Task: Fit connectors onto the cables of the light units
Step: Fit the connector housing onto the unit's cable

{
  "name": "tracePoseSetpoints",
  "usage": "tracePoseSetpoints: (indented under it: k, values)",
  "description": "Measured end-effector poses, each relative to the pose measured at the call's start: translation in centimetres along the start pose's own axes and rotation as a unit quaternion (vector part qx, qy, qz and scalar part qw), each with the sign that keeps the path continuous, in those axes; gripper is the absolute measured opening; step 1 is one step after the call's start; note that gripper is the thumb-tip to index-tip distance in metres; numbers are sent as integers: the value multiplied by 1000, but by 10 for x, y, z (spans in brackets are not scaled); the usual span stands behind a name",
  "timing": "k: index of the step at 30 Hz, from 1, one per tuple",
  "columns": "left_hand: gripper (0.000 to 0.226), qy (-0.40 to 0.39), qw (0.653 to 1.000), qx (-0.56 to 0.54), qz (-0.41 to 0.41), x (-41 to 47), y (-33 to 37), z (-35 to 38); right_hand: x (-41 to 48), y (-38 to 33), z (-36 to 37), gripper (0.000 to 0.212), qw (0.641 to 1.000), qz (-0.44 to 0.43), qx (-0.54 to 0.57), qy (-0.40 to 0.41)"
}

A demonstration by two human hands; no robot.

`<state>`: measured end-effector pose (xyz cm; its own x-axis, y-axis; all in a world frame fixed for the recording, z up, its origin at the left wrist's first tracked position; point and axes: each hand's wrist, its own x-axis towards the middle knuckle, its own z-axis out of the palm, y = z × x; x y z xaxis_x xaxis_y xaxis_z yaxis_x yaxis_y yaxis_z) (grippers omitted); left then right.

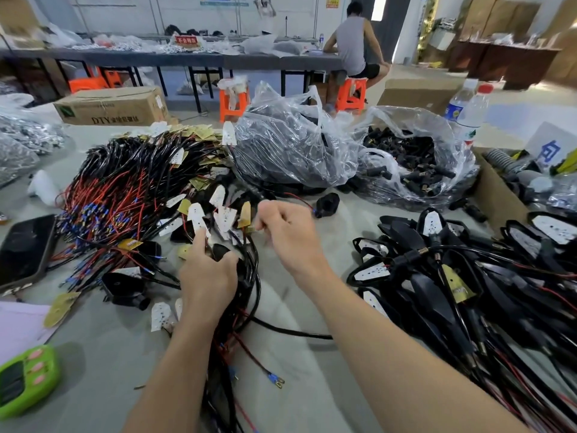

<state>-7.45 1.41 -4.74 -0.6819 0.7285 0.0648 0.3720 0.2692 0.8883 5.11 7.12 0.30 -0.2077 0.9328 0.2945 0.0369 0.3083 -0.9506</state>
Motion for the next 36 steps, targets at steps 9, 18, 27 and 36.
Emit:
tracePoseSetpoints:
  k: [9,18,27,36]
  values:
    - [25,-13,999,-43,-21,5,0,3,1,-6,-40,29,934,93,341,-52]
    - [34,-127,982,-136,15,13,36,34,-9,22,-57,22,992,82,89,18]
    - [40,-136,974,8,181,-1,24,43,-17,33,-65,21,996,17,91,12]
    - [20,-197,967,-23,158,-5,22,47,-18,29,-75,27,989,23,144,17]
